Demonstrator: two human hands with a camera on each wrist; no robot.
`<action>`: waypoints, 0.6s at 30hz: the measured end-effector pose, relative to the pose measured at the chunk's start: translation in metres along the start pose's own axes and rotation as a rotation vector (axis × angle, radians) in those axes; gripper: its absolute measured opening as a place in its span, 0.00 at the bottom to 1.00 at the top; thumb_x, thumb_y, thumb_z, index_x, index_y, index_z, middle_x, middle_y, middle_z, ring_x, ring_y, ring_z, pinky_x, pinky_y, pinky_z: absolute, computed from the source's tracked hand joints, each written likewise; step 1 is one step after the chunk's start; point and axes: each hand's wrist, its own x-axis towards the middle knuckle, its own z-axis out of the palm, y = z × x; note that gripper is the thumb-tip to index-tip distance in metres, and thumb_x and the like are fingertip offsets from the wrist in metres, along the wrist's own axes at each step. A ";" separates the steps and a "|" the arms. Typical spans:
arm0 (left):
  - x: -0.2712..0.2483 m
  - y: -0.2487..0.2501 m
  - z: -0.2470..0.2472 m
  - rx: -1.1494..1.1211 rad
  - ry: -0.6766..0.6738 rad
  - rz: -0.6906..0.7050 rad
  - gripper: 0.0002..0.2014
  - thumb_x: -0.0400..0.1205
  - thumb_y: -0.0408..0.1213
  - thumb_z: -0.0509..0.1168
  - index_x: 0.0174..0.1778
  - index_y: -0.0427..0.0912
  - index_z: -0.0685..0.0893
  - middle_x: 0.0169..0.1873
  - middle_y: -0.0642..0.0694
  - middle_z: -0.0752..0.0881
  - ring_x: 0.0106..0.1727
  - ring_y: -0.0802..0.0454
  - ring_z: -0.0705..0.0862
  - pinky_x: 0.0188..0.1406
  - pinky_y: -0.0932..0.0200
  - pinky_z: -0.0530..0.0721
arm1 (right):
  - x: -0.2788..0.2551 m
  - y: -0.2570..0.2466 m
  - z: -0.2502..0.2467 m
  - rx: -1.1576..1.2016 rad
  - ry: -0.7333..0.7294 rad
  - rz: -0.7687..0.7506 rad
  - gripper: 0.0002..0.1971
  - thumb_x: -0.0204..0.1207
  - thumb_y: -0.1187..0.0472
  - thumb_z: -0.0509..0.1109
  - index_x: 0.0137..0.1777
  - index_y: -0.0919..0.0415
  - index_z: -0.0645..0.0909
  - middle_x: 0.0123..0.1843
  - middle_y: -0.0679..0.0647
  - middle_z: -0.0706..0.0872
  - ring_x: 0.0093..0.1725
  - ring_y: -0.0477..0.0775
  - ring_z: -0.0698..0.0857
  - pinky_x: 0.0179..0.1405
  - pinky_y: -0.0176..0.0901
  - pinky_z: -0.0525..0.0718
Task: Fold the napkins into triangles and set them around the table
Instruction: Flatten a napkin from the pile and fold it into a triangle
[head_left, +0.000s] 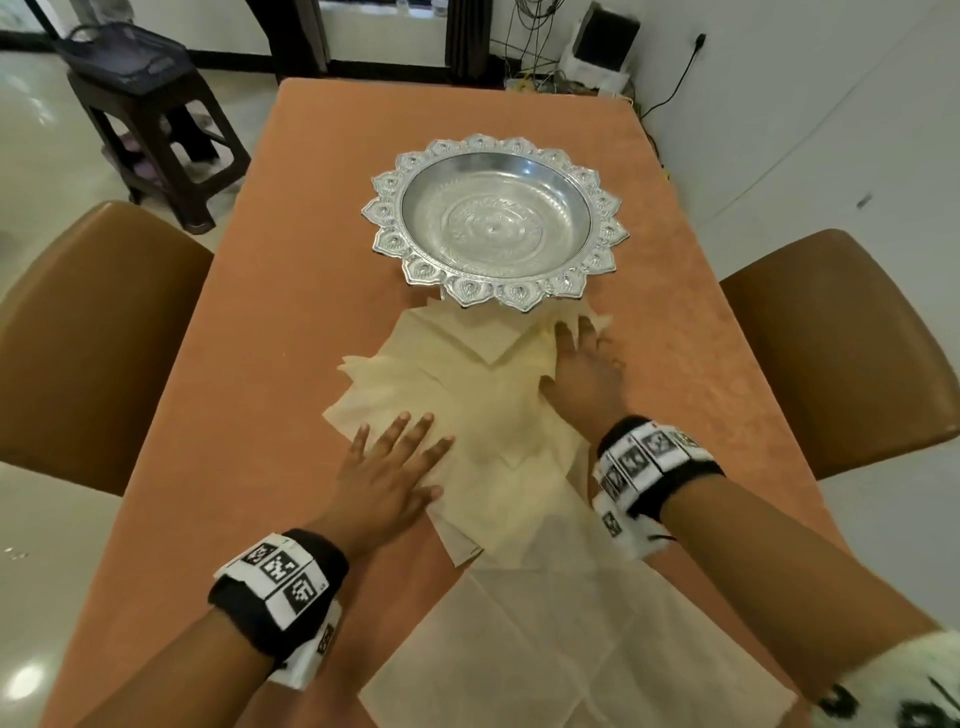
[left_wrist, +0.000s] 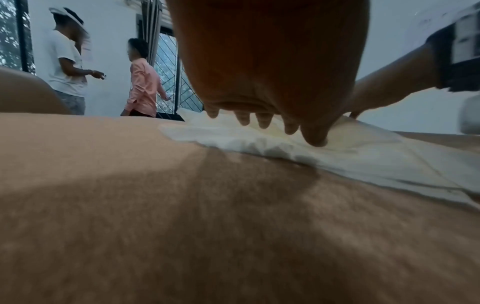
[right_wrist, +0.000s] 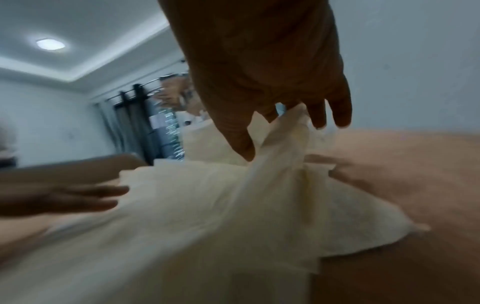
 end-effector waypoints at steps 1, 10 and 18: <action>0.002 0.000 0.004 -0.017 -0.034 -0.026 0.35 0.81 0.66 0.29 0.82 0.57 0.56 0.81 0.46 0.63 0.79 0.39 0.66 0.70 0.29 0.65 | -0.012 0.003 0.000 -0.072 0.070 -0.132 0.40 0.73 0.53 0.70 0.83 0.57 0.55 0.84 0.65 0.51 0.80 0.69 0.58 0.73 0.66 0.62; 0.056 -0.025 -0.014 -0.012 -0.144 -0.115 0.41 0.67 0.73 0.18 0.78 0.63 0.29 0.79 0.55 0.30 0.84 0.47 0.36 0.79 0.34 0.44 | 0.001 0.026 0.030 -0.169 -0.406 -0.511 0.33 0.84 0.41 0.53 0.83 0.43 0.40 0.85 0.46 0.36 0.84 0.58 0.40 0.78 0.67 0.46; 0.054 -0.011 -0.054 0.050 -0.108 -0.212 0.30 0.88 0.54 0.47 0.84 0.54 0.45 0.85 0.48 0.43 0.85 0.47 0.44 0.79 0.37 0.49 | 0.007 -0.001 0.013 -0.154 -0.293 -0.386 0.29 0.84 0.44 0.54 0.83 0.46 0.52 0.86 0.49 0.49 0.83 0.59 0.51 0.78 0.69 0.42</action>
